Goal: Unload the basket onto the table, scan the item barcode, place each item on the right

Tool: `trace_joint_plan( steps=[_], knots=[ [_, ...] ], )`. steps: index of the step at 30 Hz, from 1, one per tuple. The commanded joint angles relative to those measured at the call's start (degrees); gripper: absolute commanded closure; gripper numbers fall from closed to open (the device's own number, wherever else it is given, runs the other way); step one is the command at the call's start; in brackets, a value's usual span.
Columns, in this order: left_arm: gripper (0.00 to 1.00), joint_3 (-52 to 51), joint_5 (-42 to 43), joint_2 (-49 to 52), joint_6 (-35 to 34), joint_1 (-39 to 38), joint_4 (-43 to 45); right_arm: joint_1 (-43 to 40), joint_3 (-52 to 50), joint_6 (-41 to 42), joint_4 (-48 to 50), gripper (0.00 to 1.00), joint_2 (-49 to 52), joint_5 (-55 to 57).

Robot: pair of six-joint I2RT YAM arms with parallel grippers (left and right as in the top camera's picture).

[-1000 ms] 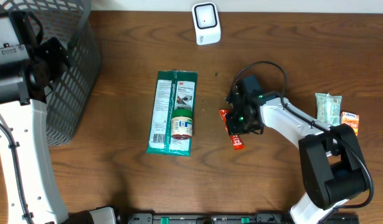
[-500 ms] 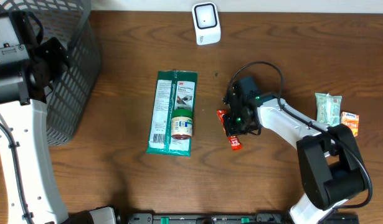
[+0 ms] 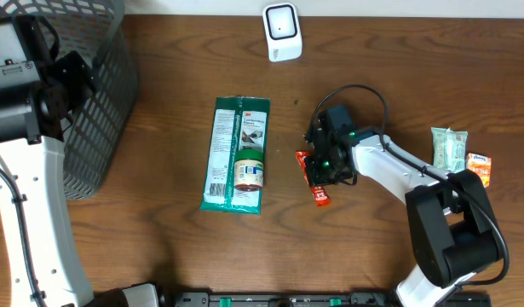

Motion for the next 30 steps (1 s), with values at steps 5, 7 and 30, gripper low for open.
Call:
trace_joint_plan(
  steps=[5, 7, 30],
  knots=[
    [0.07, 0.35, -0.72, 0.02, 0.55, 0.31, -0.04, 0.74, -0.81, -0.83, -0.04, 0.99, 1.16, -3.43],
    [0.08, 0.35, -0.72, 0.02, 0.55, 0.31, -0.04, 0.74, -0.81, -0.85, -0.07, 0.99, 1.16, -3.43],
    [0.08, 0.35, -0.72, 0.02, 0.55, 0.31, -0.02, -1.11, 8.07, -0.61, -8.13, 0.60, 0.02, 2.86]
  ],
)
